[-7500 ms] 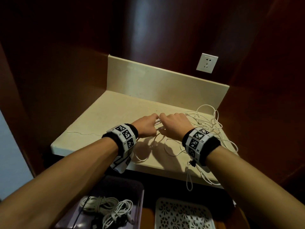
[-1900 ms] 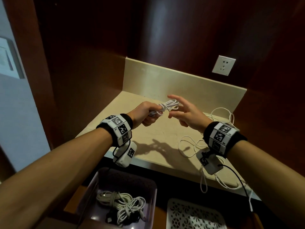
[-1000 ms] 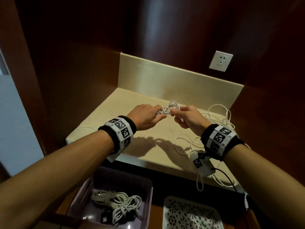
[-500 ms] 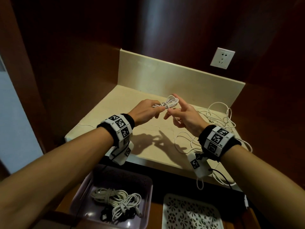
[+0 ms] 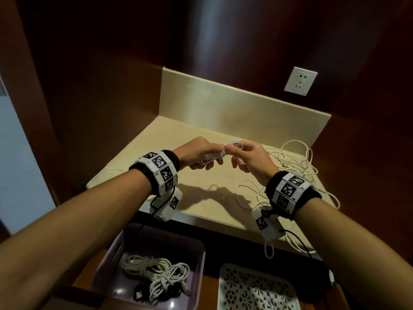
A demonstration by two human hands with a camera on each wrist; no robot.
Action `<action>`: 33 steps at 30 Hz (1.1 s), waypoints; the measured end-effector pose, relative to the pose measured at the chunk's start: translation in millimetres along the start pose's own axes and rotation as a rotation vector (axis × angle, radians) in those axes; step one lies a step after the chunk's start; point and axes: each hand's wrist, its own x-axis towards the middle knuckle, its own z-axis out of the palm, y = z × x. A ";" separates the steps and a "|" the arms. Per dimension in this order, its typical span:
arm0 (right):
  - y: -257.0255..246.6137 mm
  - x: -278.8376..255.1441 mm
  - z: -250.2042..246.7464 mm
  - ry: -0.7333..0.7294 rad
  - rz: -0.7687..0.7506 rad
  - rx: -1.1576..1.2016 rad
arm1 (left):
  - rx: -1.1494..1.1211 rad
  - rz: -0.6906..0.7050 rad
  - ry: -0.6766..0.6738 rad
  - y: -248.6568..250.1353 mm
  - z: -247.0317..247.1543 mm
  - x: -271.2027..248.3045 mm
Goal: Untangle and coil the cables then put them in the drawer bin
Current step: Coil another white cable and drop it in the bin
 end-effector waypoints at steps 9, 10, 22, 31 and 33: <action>4.3 2.3 -3.2 0.092 0.026 -0.015 | 0.094 0.097 0.199 -6.0 9.9 10.3; 5.2 2.1 -3.7 0.073 0.028 -0.020 | 0.105 0.097 0.207 -6.4 9.7 10.6; 3.2 -3.1 -1.4 0.008 -0.031 -0.036 | -0.109 -0.009 0.285 1.9 10.8 6.4; 7.1 -11.0 -6.1 -0.058 0.035 -0.185 | -0.112 -0.039 0.380 5.9 9.5 3.5; 8.7 -13.3 -12.8 -0.043 0.117 -0.218 | -0.137 -0.030 0.403 5.7 7.0 3.1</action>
